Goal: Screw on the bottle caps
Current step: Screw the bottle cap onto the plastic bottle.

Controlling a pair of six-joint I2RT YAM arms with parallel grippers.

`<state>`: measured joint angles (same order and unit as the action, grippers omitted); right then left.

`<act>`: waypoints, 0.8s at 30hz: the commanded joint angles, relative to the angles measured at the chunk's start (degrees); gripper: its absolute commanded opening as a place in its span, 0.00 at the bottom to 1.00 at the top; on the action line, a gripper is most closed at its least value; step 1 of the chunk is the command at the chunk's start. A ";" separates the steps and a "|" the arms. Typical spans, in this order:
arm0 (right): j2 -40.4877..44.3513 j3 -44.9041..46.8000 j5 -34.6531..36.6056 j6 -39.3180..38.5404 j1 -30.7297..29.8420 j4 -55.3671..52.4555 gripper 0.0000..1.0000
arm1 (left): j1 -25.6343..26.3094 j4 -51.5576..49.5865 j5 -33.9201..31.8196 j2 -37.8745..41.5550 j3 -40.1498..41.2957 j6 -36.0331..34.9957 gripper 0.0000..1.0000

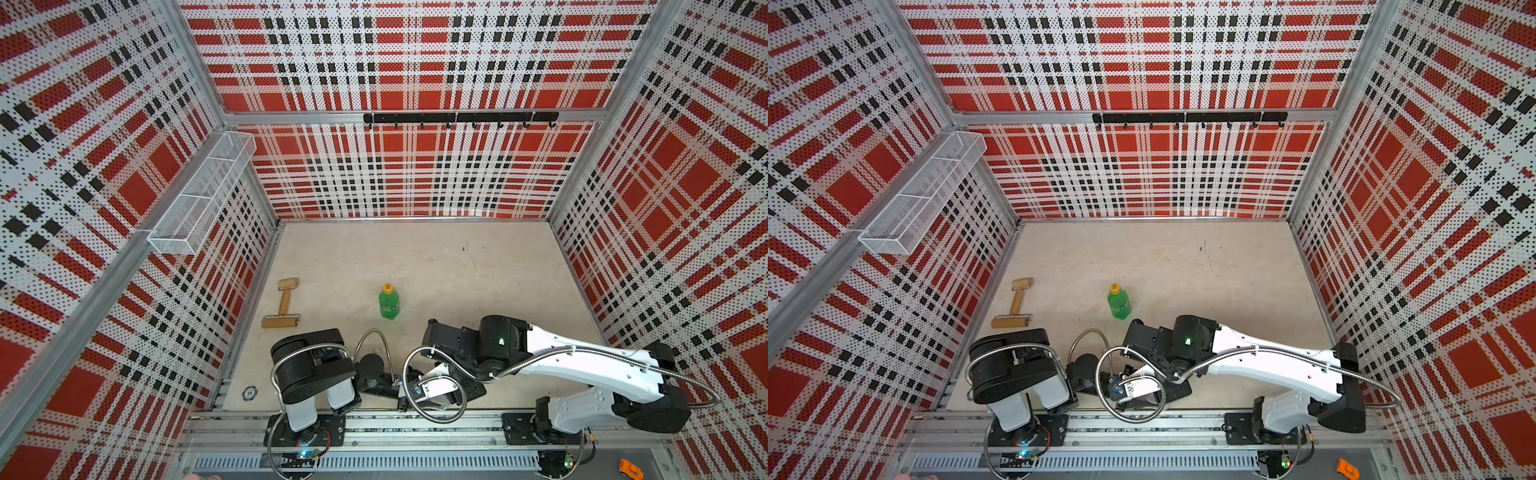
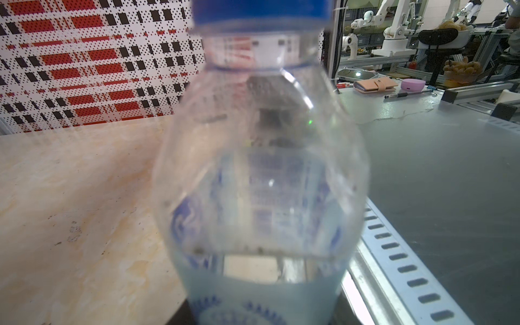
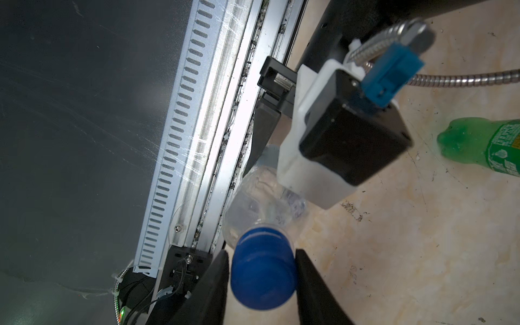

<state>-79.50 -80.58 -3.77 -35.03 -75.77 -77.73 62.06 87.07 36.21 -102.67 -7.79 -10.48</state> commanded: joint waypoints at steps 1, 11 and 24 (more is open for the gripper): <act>-0.54 0.41 -0.10 0.59 0.18 1.09 0.37 | -0.45 2.15 -0.45 0.40 -0.31 -0.27 0.43; -2.59 2.03 5.94 15.92 0.18 5.71 0.15 | -0.36 2.47 -6.48 5.43 1.21 -2.21 0.41; -4.94 1.86 6.04 52.26 0.18 14.22 0.10 | 0.16 2.52 -14.77 7.84 1.60 -3.76 0.40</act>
<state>-82.26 -78.85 3.66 4.32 -75.61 -72.97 61.95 80.49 23.86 -97.03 -4.73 -13.54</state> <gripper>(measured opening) 0.347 0.429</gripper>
